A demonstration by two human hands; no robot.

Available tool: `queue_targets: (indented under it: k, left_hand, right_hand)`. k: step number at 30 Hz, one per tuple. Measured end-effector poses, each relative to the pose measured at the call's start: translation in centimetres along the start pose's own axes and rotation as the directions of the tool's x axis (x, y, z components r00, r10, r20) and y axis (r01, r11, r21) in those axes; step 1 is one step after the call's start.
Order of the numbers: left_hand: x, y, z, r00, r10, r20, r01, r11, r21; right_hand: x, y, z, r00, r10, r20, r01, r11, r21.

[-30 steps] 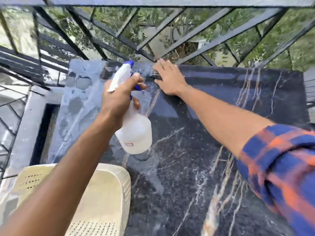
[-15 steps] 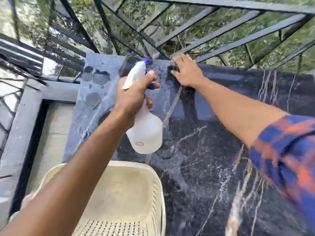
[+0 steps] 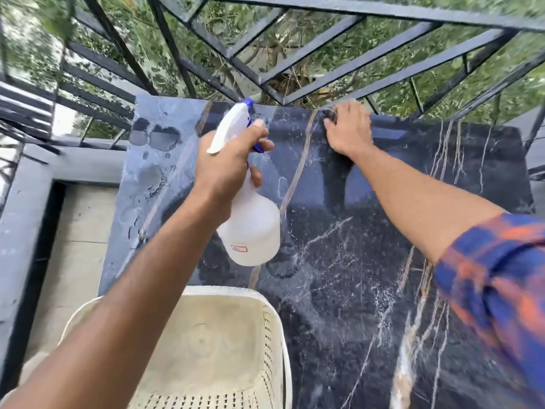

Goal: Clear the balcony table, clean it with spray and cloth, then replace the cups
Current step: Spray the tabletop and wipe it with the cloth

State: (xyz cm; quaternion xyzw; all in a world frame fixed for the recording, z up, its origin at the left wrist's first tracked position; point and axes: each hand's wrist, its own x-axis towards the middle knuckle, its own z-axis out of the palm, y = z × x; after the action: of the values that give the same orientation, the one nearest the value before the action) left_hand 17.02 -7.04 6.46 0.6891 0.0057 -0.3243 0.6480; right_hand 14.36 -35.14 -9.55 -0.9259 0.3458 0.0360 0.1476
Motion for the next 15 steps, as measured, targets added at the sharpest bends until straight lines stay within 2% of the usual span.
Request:
queue_targets:
  k: [2, 4, 6, 7, 9, 11, 13, 14, 15]
  left_hand:
    - [0.1, 0.0, 0.0, 1.0, 0.006, -0.008, -0.006, 1.0, 0.003]
    - [0.2, -0.1, 0.0, 1.0, 0.0, -0.018, 0.0, 1.0, 0.0]
    - [0.4, -0.1, 0.2, 1.0, -0.009, -0.023, 0.009, 1.0, -0.011]
    - [0.5, -0.1, 0.2, 1.0, -0.014, -0.024, 0.014, 1.0, -0.012]
    - [0.6, -0.1, 0.3, 1.0, -0.021, -0.022, 0.021, 1.0, -0.008]
    - [0.7, 0.0, 0.2, 1.0, -0.017, -0.008, 0.017, 1.0, -0.003]
    - [0.7, 0.2, 0.0, 1.0, -0.005, -0.008, 0.005, 1.0, -0.01]
    - [0.6, 0.3, -0.1, 1.0, 0.001, -0.01, -0.001, 1.0, -0.015]
    - [0.5, 0.3, -0.2, 1.0, 0.002, -0.015, -0.002, 1.0, -0.019]
  right_hand:
    - [0.7, -4.3, 0.8, 0.992, -0.124, 0.022, 0.124, 0.992, -0.017]
    - [-1.4, -8.2, 2.4, 0.944, -0.322, 0.07, 0.324, 0.946, -0.02]
    - [-4.8, -8.6, 3.7, 0.891, -0.441, 0.109, 0.445, 0.896, -0.008]
    - [-6.0, -7.4, 4.0, 0.885, -0.457, 0.091, 0.46, 0.888, -0.003]
    - [-6.3, -4.0, 3.7, 0.923, -0.383, 0.041, 0.384, 0.923, -0.027]
    - [-4.4, -0.9, 2.4, 0.985, -0.172, 0.008, 0.172, 0.984, -0.043]
    - [-1.6, -0.5, 0.8, 0.999, 0.039, 0.001, -0.039, 0.999, -0.019]
    - [-0.4, -1.4, 0.3, 0.996, 0.087, 0.004, -0.087, 0.996, -0.022]
    - [0.5, -3.0, 0.3, 0.997, 0.069, 0.024, -0.067, 0.997, -0.048]
